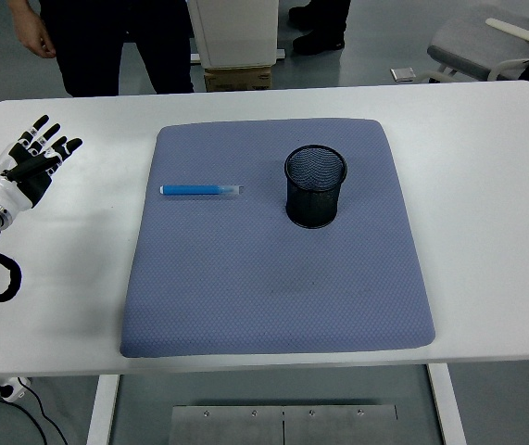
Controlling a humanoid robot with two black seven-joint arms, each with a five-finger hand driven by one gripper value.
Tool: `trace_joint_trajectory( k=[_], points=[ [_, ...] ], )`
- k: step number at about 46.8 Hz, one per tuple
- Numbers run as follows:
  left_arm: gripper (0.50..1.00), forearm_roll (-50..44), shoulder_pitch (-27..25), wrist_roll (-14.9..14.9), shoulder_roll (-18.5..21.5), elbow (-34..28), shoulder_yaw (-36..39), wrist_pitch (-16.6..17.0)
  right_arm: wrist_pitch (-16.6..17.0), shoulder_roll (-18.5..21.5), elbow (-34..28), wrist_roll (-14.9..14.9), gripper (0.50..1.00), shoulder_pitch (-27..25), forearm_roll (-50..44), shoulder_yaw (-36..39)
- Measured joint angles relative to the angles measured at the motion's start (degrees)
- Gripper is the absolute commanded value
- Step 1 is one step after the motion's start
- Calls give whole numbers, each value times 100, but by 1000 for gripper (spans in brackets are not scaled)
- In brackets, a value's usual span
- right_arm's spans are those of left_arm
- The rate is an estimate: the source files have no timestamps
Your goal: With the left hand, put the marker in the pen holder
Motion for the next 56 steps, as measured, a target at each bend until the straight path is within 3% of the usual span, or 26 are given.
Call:
trace_joint_trajectory(
  k=[21,29,45,56],
  points=[
    [1000,-26,-18,-4,11,5,-81,1,0,0,3,0,1000,0,0,1],
    [1000,-21,-11,-4,57,92,-99,-211,0,0,1,0,1000,0,0,2],
    [1000,99,-189,0,-110,79,-72,-226,-1,0,0,0,1000,0,0,1],
    [1000,969,-326,-5,-65,79,-40,-291,-2,0,2,0,1000,0,0,0]
  ],
)
